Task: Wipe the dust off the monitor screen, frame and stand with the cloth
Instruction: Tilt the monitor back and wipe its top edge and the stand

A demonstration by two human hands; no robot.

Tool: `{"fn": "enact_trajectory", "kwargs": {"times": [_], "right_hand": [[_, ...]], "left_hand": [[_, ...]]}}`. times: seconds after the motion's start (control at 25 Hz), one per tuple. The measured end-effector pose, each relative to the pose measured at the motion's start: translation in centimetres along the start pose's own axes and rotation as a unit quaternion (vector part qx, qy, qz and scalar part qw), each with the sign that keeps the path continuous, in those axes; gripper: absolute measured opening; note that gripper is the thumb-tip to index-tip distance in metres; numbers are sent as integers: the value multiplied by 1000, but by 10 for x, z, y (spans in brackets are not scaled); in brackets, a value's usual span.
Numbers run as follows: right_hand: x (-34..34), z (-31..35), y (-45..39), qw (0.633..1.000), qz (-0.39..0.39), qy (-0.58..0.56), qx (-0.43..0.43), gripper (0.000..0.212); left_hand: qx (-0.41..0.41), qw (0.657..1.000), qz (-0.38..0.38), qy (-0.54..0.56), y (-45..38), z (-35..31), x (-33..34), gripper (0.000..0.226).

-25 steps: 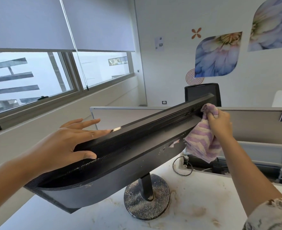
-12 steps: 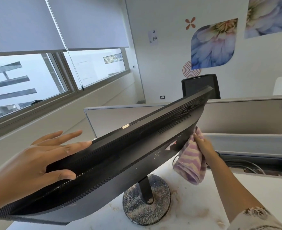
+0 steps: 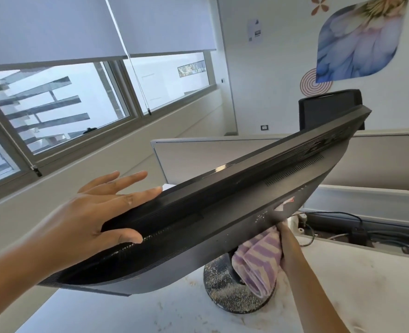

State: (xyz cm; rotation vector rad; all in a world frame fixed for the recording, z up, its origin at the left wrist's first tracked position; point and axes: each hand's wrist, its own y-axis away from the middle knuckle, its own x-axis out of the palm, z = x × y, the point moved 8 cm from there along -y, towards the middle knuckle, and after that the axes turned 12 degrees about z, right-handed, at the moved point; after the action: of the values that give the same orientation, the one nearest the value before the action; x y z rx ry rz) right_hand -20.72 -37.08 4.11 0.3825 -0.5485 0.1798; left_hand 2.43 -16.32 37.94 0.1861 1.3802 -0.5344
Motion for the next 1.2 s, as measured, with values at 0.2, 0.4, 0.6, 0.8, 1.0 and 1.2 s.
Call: {"fn": "enact_trajectory", "kwargs": {"times": [0.2, 0.4, 0.6, 0.8, 1.0, 1.2], "right_hand": [[36, -53, 32, 1000, 12, 8, 13, 33], [48, -2, 73, 893, -31, 440, -88, 29], [74, 67, 172, 779, -66, 560, -272, 14], [114, 142, 275, 734, -177, 438, -488, 37], [182, 97, 252, 745, -133, 481, -443, 42], [266, 6, 278, 642, -73, 513, -565, 41]], "left_hand": [[5, 1000, -1, -20, -1, -10, -6, 63], [-14, 999, 43, 30, -4, -6, -3, 58], [10, 999, -26, 29, -10, -16, -18, 43], [22, 999, 18, 41, 0, -9, -15, 39], [-1, 992, 68, 108, 22, 10, -4, 40], [-7, 985, 74, 155, 18, 9, -4, 40]]}}
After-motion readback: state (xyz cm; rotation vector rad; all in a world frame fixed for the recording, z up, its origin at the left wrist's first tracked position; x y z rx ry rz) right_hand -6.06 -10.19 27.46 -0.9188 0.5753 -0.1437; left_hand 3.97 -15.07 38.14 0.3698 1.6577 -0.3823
